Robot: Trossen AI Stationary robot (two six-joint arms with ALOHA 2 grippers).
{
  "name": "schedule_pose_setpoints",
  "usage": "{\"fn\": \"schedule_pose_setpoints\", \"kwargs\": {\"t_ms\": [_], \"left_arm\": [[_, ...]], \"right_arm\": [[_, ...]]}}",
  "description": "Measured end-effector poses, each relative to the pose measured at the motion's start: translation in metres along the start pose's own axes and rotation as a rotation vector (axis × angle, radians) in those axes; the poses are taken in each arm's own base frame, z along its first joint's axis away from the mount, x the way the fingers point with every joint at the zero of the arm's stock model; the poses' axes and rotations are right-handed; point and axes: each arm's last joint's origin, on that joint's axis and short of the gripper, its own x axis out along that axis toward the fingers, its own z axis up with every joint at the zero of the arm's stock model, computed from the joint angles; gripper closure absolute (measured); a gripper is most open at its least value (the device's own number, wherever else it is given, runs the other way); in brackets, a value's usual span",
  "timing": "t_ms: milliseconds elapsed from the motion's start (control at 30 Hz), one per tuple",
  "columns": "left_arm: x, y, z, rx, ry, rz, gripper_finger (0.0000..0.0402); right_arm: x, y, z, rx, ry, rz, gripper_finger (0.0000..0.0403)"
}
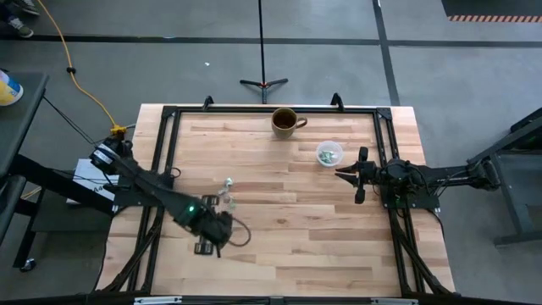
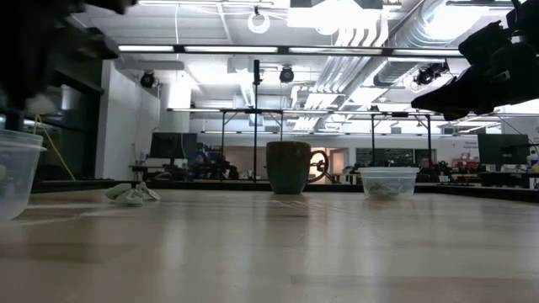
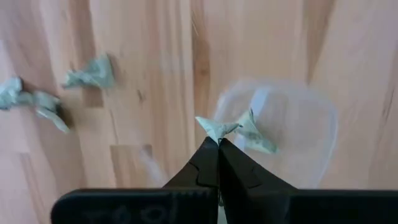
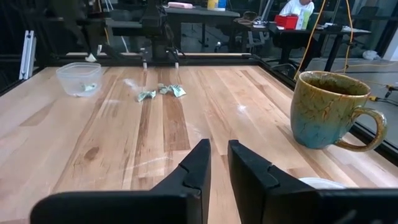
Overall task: Pick and place Stevia / Truvia into bins
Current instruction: Put the stevia packet into the bottom transparent container
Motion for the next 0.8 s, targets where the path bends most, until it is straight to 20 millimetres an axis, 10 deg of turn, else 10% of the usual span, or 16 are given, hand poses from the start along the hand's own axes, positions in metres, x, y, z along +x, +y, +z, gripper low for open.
{"fn": "schedule_pose_setpoints", "kwargs": {"t_ms": [333, 800], "left_arm": [[0.004, -0.022, -0.01, -0.013, -0.061, -0.028, 0.0364], [0.008, 0.017, 0.005, -0.002, -0.141, 0.282, 0.0153]], "right_arm": [[0.0, 0.0, 0.002, 0.005, -0.025, 0.0, 0.0361], [0.0, 0.0, 0.003, 0.026, -0.027, 0.0, 0.0359]]}}
